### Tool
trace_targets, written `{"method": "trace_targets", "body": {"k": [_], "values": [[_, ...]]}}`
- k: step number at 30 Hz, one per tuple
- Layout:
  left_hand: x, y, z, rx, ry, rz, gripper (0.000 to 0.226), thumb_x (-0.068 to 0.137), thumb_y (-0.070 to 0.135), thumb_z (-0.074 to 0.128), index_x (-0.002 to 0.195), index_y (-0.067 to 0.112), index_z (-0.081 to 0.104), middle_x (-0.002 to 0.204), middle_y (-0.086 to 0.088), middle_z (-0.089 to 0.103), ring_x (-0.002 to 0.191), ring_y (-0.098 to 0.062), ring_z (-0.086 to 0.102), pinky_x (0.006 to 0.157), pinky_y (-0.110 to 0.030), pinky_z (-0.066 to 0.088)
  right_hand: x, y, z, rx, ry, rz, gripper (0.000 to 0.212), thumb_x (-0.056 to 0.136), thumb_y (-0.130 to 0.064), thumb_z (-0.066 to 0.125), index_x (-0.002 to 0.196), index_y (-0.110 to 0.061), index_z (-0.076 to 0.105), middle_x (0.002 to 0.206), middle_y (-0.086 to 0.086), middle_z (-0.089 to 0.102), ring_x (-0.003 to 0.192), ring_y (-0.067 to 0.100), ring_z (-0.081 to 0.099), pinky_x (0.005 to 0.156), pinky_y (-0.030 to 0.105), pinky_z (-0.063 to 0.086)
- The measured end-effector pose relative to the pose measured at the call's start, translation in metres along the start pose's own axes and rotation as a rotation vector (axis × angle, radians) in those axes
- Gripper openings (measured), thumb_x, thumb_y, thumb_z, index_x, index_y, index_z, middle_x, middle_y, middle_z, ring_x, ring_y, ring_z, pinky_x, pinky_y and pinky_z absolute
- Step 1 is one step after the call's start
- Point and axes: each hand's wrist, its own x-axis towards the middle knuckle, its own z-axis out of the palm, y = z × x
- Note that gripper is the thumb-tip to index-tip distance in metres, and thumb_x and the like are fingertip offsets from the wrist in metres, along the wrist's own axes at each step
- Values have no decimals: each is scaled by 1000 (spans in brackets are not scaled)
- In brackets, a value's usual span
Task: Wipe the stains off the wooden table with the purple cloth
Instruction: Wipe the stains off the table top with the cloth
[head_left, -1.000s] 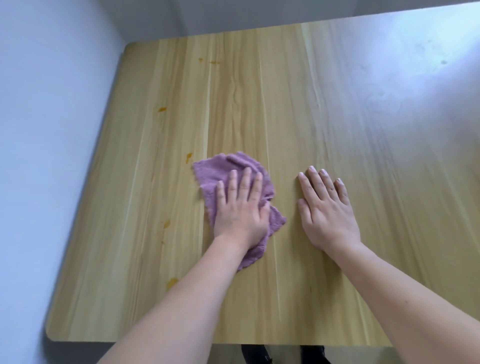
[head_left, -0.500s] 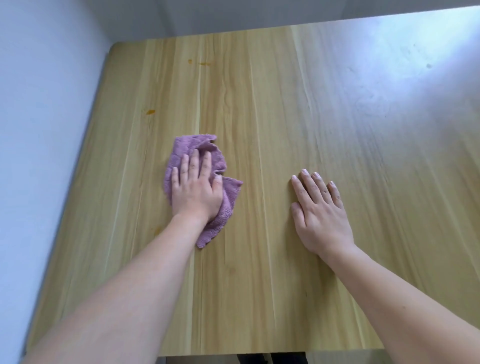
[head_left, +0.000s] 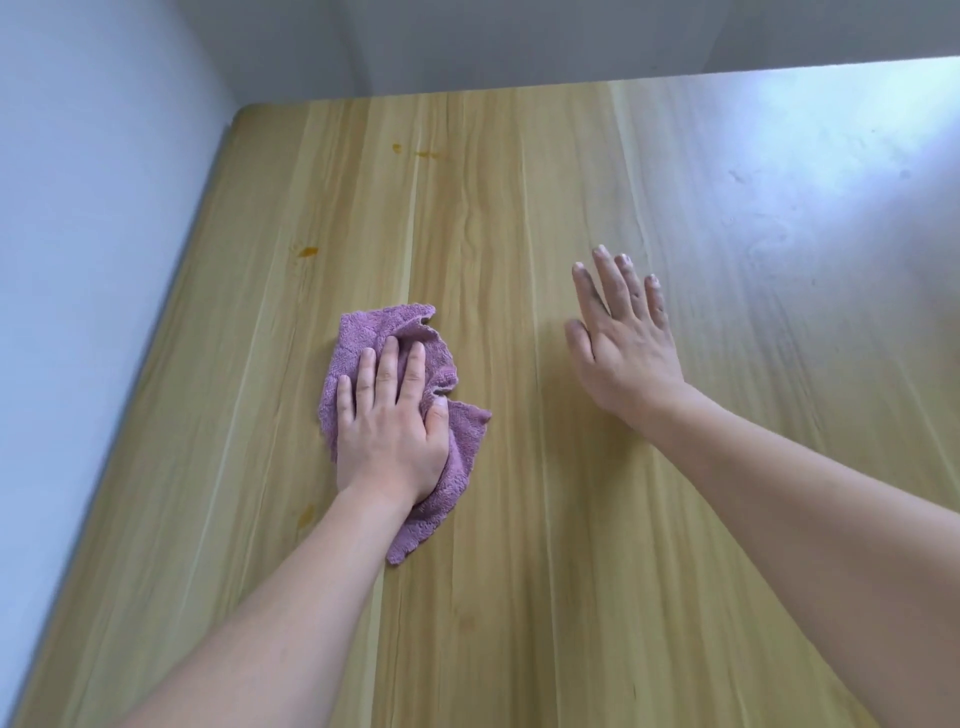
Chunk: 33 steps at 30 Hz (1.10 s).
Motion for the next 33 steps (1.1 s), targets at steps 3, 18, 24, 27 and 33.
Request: {"method": "trace_targets", "body": {"k": [3, 18, 24, 27, 33], "values": [[3, 3, 1, 9, -5, 8, 71, 89, 55, 1, 156, 30, -4, 164, 2, -8, 150, -19, -12, 121, -45, -6, 17, 1, 17, -15, -78, 27, 61, 98, -38, 16, 156, -22, 5, 163, -5, -5, 149, 16, -10, 120, 43, -9], [81, 36, -8, 9, -55, 226, 62, 96, 42, 24, 156, 30, 10, 165, 5, 1, 151, -16, -3, 121, -41, -8, 13, -1, 19, -30, -112, 24, 62, 95, -42, 11, 155, -26, 8, 163, -8, 0, 149, 14, -8, 120, 45, -5], [93, 19, -7, -32, 17, -138, 64, 96, 46, 12, 156, 27, 0, 164, 4, -6, 150, -17, -10, 121, -44, -6, 14, 1, 14, 11, -85, 1, 58, 97, -38, 28, 152, -22, 24, 161, -4, 18, 149, 19, 5, 120, 44, -1], [92, 19, -7, -28, 21, -124, 64, 97, 47, 13, 156, 28, -3, 164, 4, -7, 150, -17, -11, 121, -44, -6, 44, 4, 3, 36, -29, -41, 45, 89, -39, 33, 124, -17, 51, 129, 2, 46, 127, 28, 37, 108, 41, 19], [93, 16, -3, -18, 48, -123, 64, 95, 48, 11, 155, 29, -4, 163, 6, -7, 150, -16, -10, 121, -43, -8, 142, 22, 0, 10, -63, -61, 56, 97, -39, 26, 150, -22, 23, 161, 1, 11, 149, 18, 0, 120, 42, -3]]}}
